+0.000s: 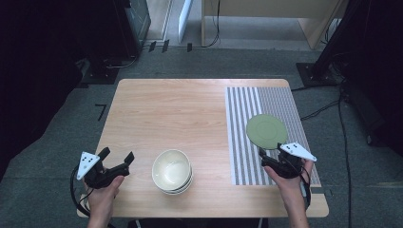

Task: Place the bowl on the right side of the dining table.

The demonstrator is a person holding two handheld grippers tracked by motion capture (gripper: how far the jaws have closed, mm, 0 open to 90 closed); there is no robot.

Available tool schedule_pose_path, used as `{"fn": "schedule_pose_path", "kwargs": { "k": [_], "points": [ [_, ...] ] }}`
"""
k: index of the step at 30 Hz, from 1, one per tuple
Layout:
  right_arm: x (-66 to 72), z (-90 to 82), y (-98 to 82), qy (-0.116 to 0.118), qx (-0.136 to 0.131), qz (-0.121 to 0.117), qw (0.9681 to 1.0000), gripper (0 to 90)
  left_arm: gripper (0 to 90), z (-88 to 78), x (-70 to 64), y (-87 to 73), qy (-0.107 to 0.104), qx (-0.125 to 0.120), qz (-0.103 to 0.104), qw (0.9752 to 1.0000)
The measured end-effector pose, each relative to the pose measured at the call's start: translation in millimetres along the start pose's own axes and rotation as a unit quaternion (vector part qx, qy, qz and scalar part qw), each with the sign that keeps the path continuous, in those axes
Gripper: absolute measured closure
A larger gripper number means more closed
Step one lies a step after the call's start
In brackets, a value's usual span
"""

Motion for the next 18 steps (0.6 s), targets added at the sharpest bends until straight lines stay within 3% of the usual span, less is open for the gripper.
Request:
{"fn": "schedule_pose_path", "kwargs": {
  "k": [18],
  "points": [
    [12.0,-4.3,7.5,0.006,-0.007,-0.008,0.9999,29.1,5.5,-1.4,-8.1,3.3,-0.009,0.001,0.003,1.0]
  ]
}}
Point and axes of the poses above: each handheld gripper's, and its own axes: z roughly forward along the jaws, y roughly out of its top, x roughly to its left, the point moved 3 cm from there along z, roughly forward along the jaws, and after that the axes turned 2 degrees about -z, right-handed, at the moved point
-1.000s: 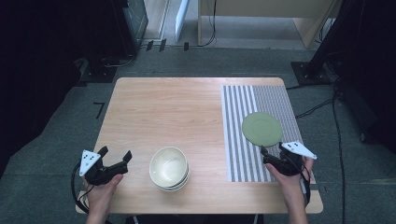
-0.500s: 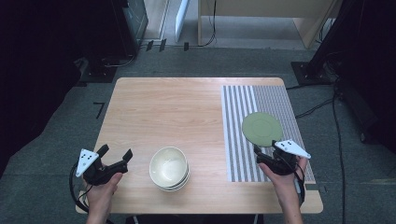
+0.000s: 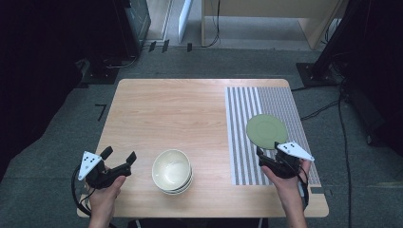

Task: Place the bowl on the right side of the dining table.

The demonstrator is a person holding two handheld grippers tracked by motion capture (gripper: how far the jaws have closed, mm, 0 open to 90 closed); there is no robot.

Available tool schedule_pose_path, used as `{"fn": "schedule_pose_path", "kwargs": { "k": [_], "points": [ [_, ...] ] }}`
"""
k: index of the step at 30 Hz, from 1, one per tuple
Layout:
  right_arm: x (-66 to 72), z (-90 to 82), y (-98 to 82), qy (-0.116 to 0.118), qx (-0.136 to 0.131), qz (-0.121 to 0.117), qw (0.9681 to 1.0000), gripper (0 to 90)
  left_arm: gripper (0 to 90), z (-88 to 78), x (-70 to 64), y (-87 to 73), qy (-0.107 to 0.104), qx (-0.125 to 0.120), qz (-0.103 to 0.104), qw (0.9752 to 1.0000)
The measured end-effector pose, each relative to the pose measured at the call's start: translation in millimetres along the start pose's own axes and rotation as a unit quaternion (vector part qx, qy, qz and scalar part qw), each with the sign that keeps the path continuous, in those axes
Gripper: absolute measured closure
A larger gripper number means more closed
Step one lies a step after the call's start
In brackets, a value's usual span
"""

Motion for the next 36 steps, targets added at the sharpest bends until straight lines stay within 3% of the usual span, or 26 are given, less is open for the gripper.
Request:
{"fn": "schedule_pose_path", "kwargs": {
  "k": [26,36],
  "points": [
    [23.3,-4.7,9.7,0.018,-0.008,-0.021,0.9996,29.3,6.2,-0.3,-13.2,3.5,-0.021,0.004,0.008,0.9997],
    [32.1,-3.8,10.9,0.027,-0.002,-0.022,0.9994,24.6,6.3,1.1,-20.9,3.3,-0.032,0.009,0.014,0.9993]
  ]
}}
Point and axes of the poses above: each handheld gripper's, and its own axes: z roughly forward along the jaws, y roughly out of its top, x roughly to its left, the point moved 3 cm from there along z, roughly forward along the jaws, and after that the axes turned 2 degrees about -z, right-handed, at the moved point
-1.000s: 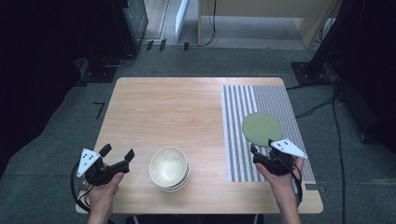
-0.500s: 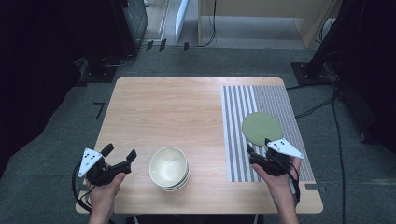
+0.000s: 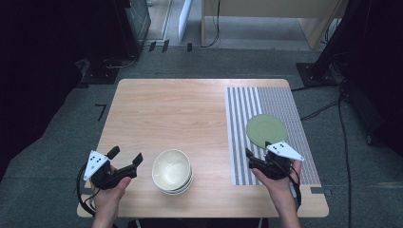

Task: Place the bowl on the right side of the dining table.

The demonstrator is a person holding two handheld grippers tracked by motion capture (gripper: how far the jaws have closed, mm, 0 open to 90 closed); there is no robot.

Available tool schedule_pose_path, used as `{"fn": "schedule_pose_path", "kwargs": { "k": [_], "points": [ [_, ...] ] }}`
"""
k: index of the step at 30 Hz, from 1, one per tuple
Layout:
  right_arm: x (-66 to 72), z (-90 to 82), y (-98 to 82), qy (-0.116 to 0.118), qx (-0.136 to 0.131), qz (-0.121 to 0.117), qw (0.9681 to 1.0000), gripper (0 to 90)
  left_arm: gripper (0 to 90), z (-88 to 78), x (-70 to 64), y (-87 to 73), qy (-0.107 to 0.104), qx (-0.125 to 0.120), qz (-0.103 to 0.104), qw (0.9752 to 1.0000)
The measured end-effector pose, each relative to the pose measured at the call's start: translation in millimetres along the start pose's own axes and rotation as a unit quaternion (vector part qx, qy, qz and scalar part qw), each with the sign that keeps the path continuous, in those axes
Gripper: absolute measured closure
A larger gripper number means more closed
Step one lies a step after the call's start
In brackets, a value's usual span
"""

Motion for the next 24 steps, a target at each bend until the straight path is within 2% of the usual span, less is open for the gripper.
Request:
{"fn": "schedule_pose_path", "kwargs": {
  "k": [12,24],
  "points": [
    [14.6,0.5,3.3,0.018,-0.001,-0.005,0.9998,20.8,6.2,2.9,-11.2,-0.7,-0.015,0.006,0.005,0.9999],
    [31.9,0.7,7.0,0.047,-0.002,-0.006,0.9989,17.4,6.3,5.7,-22.3,-2.2,-0.032,0.012,0.008,0.9994]
  ]
}}
Point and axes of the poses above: each handheld gripper's, and its own axes: z roughly forward along the jaws, y roughly out of its top, x roughly to its left, the point moved 3 cm from there along z, roughly forward along the jaws, and after that the axes turned 2 degrees about -z, right-handed, at the moved point
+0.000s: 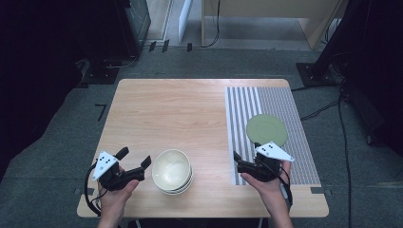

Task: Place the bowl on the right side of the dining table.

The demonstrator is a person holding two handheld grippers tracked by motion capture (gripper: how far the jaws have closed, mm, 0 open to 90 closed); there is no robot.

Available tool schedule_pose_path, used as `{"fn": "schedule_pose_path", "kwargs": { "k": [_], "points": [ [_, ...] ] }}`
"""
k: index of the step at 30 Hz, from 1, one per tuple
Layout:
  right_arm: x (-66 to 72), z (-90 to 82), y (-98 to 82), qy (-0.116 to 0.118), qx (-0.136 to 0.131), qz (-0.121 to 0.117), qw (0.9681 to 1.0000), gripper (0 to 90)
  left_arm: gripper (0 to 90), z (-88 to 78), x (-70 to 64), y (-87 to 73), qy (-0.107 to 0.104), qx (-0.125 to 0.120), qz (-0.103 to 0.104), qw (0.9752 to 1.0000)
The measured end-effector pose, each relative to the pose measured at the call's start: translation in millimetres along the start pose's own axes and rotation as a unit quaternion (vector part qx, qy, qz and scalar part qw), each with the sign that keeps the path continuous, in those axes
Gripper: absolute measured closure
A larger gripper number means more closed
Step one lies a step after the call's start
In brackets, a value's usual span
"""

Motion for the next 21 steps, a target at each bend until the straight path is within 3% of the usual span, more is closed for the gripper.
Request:
{"fn": "schedule_pose_path", "kwargs": {
  "k": [2,3,12,15,17,21],
  "points": [
    [2.9,0.5,0.1,0.002,0.002,0.001,1.0,16.8,8.5,0.2,-2.0,-0.3,-0.006,0.001,0.002,1.0],
    [3.6,0.8,0.2,0.004,0.002,-0.001,1.0,16.4,15.6,-0.2,-3.4,-0.6,-0.012,-0.003,0.002,0.9999],
    [19.4,3.2,2.5,0.024,0.005,-0.007,0.9997,14.9,16.2,3.0,-10.8,-2.6,-0.024,0.006,0.004,0.9997],
    [25.1,4.0,3.1,0.032,0.005,-0.011,0.9994,14.9,17.3,4.3,-14.4,-3.6,-0.031,0.014,0.013,0.9993],
    [29.4,4.3,3.8,0.036,0.006,-0.013,0.9993,15.0,23.5,4.7,-16.9,-4.3,-0.032,0.016,0.017,0.9992],
    [37.7,3.6,5.6,0.039,0.0,-0.014,0.9991,17.2,25.7,6.8,-20.0,-5.9,-0.038,0.025,0.018,0.9988]
  ]
}}
Point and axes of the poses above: each handheld gripper's, and its own axes: z roughly forward along the jaws, y roughly out of its top, x roughly to its left, the point moved 3 cm from there along z, roughly forward along the jaws, and after that the axes turned 2 degrees about -z, right-handed, at the moved point
